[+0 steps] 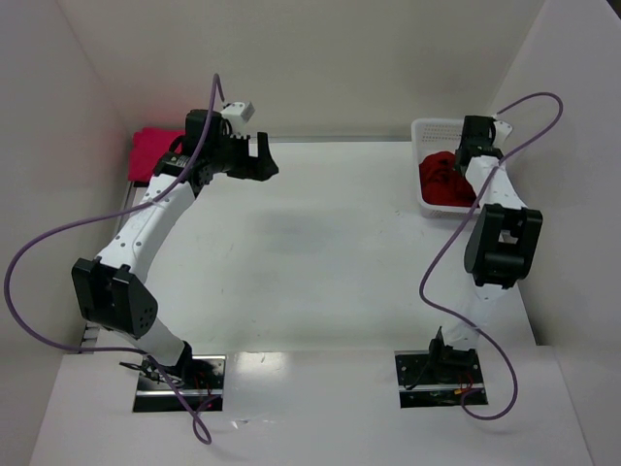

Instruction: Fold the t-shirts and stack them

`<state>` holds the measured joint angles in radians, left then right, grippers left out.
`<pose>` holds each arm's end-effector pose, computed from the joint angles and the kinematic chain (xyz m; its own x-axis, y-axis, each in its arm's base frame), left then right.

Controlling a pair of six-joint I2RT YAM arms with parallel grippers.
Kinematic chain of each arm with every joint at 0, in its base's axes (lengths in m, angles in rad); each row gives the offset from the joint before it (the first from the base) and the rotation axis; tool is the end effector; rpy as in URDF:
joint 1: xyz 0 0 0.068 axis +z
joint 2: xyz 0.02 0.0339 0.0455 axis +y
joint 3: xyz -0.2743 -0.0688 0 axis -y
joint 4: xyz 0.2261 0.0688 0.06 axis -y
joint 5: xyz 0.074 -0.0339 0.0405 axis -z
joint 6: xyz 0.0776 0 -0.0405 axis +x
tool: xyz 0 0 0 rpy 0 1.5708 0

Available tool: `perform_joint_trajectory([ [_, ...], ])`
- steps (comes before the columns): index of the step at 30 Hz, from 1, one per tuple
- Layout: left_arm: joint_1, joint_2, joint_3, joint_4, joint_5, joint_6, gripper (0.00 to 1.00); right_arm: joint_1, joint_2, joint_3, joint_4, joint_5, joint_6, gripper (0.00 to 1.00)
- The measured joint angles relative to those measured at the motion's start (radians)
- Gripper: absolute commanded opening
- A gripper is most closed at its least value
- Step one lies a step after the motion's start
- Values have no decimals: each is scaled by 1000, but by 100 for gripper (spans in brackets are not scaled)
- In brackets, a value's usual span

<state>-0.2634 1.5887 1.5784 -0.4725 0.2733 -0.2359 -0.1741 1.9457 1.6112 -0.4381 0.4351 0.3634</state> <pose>0.3647 -0.1200 0.3764 -0.5484 -0.0852 -0.8319 0.3634 0.8717 -0.3288 0.4445 -0.1114 0.2504 -0.4811 0.4119 -0.7739 0.6690 0.7429 -0.0205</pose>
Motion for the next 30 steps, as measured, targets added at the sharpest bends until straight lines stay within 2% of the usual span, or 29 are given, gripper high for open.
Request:
perform_joint_trajectory([
  [6,0,0,0,-6,43,-7,99,62,-214,15,-17,-71,-21,1],
  [14,0,0,-1,-5,125,-11,99,265,-539,113,-24,-209,-23,1],
  [20,0,-1,-37,17,206,-33,99,271,-710,107,-11,-392,34,1],
  [25,4,-5,-44,20,233,-32,99,273,-827,13,45,-629,98,1],
  [30,10,-42,-53,23,238,-26,99,324,-925,-238,70,-779,151,1],
])
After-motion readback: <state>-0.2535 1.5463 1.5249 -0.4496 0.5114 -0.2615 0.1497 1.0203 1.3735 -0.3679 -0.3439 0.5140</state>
